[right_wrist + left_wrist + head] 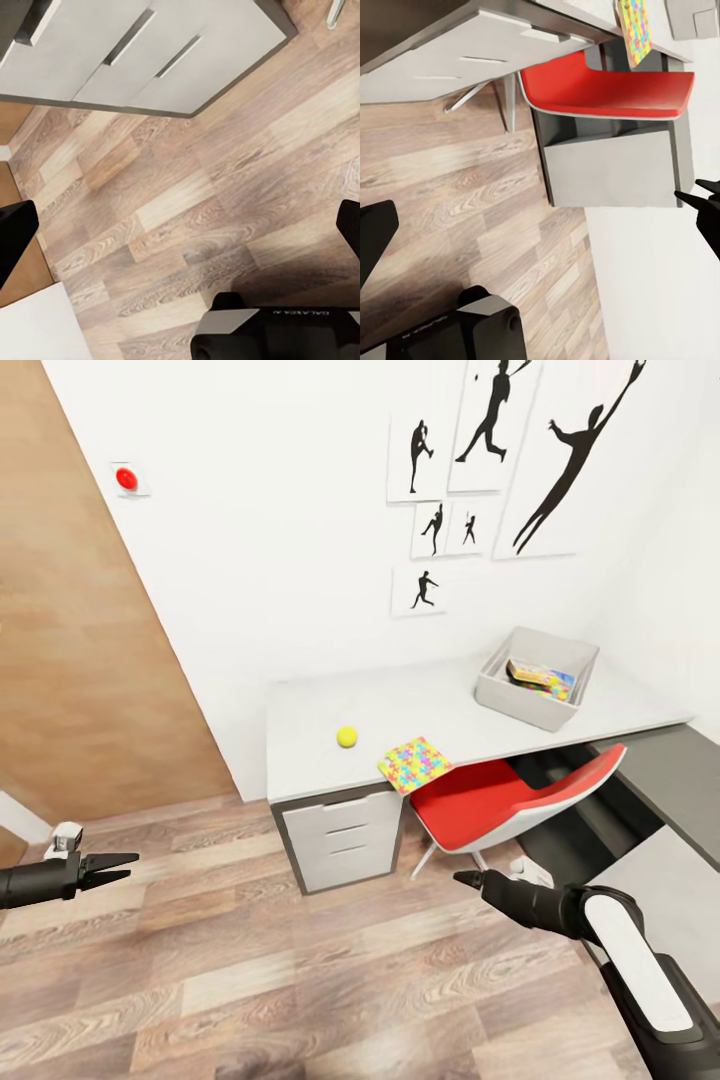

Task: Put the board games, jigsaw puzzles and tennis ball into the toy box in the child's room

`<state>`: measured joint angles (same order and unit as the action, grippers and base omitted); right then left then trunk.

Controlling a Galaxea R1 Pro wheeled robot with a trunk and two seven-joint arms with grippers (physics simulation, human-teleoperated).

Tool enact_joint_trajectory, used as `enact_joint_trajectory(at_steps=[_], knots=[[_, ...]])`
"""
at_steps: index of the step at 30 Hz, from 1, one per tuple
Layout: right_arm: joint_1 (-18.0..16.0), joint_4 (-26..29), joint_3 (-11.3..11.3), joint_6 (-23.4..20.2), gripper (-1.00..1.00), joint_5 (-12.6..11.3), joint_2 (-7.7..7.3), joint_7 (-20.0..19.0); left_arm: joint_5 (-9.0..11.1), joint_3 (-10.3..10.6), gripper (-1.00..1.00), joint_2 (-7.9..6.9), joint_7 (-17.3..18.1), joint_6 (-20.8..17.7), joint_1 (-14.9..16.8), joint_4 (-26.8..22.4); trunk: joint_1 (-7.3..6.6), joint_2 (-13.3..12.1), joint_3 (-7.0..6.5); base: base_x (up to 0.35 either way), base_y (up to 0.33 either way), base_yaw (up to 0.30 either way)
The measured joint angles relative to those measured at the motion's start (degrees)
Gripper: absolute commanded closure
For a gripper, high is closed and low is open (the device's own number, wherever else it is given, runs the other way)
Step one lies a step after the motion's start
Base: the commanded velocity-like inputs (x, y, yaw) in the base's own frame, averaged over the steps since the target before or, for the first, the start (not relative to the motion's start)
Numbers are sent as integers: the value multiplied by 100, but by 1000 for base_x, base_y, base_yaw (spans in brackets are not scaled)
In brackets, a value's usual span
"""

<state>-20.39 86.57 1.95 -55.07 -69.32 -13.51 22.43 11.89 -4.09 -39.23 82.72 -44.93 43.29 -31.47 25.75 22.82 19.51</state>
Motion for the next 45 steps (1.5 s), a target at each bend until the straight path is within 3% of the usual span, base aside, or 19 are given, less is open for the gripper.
enact_joint_trajectory(at_steps=[45], knots=[[-2, -208, 17, 0, -100, 0, 2, 0, 5, -14, -100, -4, 38, 183, 0, 0, 0, -1, -428, 0, 0, 0]])
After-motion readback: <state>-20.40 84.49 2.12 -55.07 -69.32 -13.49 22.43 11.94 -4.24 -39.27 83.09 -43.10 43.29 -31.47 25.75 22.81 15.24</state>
